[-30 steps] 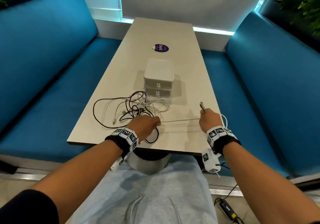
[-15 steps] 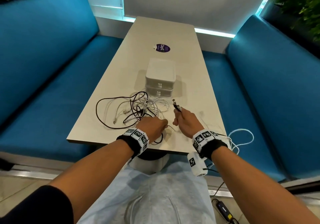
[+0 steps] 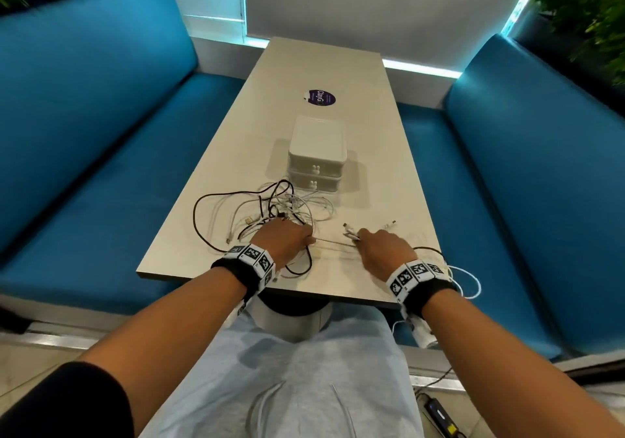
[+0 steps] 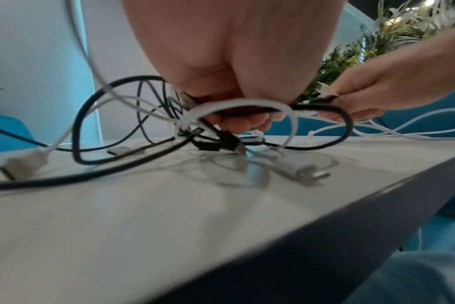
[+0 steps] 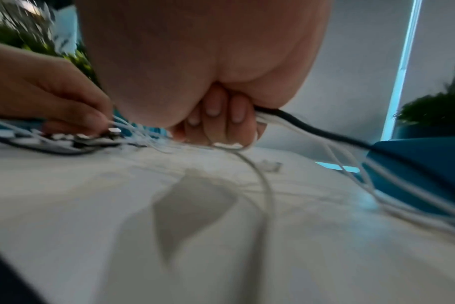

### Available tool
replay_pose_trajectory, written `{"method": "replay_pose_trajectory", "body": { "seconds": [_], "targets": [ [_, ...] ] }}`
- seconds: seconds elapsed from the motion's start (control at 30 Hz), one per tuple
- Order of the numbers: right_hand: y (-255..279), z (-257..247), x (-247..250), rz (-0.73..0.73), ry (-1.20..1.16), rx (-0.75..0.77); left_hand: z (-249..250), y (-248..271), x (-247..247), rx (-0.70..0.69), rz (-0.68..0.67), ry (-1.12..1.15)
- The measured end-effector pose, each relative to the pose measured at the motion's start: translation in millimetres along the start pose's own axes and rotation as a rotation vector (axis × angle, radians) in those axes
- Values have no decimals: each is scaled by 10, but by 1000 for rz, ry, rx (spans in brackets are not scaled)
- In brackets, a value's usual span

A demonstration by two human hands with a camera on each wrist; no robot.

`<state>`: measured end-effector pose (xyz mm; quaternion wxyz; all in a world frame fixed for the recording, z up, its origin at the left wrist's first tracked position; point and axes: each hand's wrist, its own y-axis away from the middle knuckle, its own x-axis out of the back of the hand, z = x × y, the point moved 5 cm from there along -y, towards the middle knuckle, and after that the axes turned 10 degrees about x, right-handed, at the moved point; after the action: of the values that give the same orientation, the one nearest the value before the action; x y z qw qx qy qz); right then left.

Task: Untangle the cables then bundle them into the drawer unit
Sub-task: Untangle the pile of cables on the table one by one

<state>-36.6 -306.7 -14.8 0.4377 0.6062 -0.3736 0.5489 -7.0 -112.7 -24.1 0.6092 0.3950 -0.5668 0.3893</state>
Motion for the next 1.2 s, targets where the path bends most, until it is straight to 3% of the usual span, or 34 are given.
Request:
{"method": "replay_pose_trajectory", "body": {
  "seconds": [0.13, 0.27, 0.47, 0.7, 0.83, 1.03, 1.2],
  "targets": [
    [84, 351, 120, 34, 51, -175, -21, -32, -12, 4, -31, 50],
    [27, 257, 155, 85, -146, -251, 176, -50, -44, -18, 0, -10],
    [-129, -273, 74, 148, -354, -65, 268, -14, -41, 4, 61, -28],
    [-120, -345, -44, 34, -464, 31, 351, -33, -97, -39, 63, -39],
    [-123, -250, -42, -6, -426, 41, 251, -61, -139, -4, 13, 28],
    [-2, 190, -8, 10, -245, -108, 106, -43, -141, -43, 114, -13],
    [26, 302, -50, 44, -250, -234, 168, -44, -157, -6, 90, 28]
  ]
}}
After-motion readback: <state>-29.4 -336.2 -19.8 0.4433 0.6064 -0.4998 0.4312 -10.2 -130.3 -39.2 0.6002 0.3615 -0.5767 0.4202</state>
